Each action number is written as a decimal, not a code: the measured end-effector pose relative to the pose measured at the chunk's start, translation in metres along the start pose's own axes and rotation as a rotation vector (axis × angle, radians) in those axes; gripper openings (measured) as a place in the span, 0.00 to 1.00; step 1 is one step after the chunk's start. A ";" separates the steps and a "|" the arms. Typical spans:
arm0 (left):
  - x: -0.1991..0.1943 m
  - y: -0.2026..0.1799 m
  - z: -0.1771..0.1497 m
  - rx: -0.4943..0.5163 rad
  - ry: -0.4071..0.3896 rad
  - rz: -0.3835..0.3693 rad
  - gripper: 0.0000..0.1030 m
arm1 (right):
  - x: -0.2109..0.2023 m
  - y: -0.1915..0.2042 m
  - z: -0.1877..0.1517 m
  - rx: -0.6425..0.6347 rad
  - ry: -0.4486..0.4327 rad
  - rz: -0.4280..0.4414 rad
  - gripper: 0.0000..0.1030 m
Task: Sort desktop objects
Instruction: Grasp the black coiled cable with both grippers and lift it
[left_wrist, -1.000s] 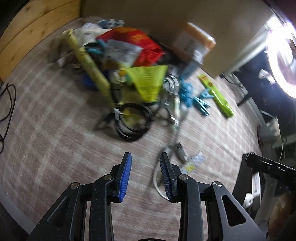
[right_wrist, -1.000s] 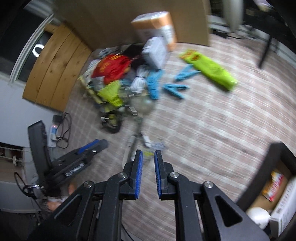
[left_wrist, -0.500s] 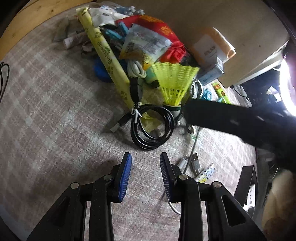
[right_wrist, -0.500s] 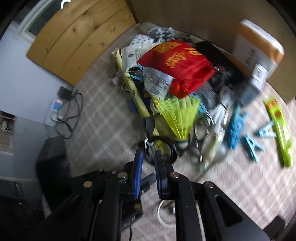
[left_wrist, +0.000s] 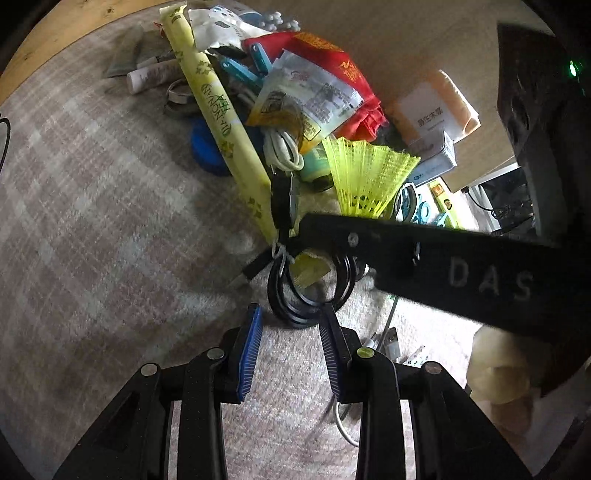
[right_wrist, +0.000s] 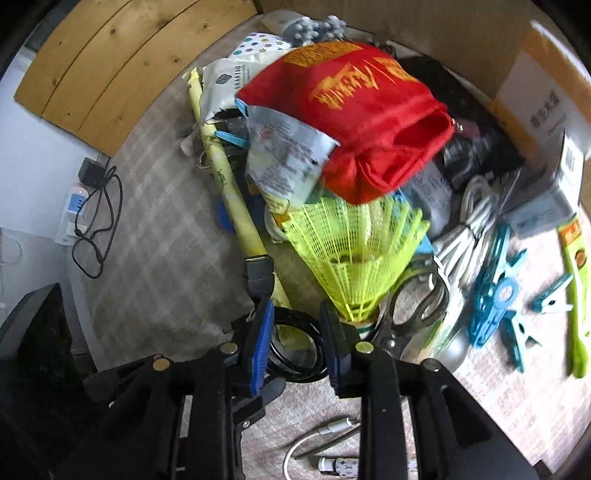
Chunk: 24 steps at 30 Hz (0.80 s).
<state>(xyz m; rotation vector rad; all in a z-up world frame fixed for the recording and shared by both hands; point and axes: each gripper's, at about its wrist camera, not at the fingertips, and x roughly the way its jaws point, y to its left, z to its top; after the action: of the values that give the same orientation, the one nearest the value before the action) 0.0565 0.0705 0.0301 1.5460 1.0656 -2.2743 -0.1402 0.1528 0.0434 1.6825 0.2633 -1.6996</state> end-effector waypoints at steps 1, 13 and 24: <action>0.000 0.000 0.000 0.001 -0.002 -0.001 0.29 | 0.000 -0.003 -0.002 0.017 0.006 0.013 0.25; -0.002 -0.010 -0.012 0.057 -0.018 0.019 0.27 | 0.000 -0.040 -0.050 0.183 0.032 0.159 0.25; 0.003 -0.024 -0.015 0.077 -0.028 0.026 0.19 | -0.010 -0.029 -0.069 0.143 -0.048 0.075 0.15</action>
<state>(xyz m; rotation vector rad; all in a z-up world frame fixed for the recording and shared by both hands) 0.0534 0.0984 0.0356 1.5427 0.9565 -2.3379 -0.1048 0.2184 0.0349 1.7294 0.0564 -1.7350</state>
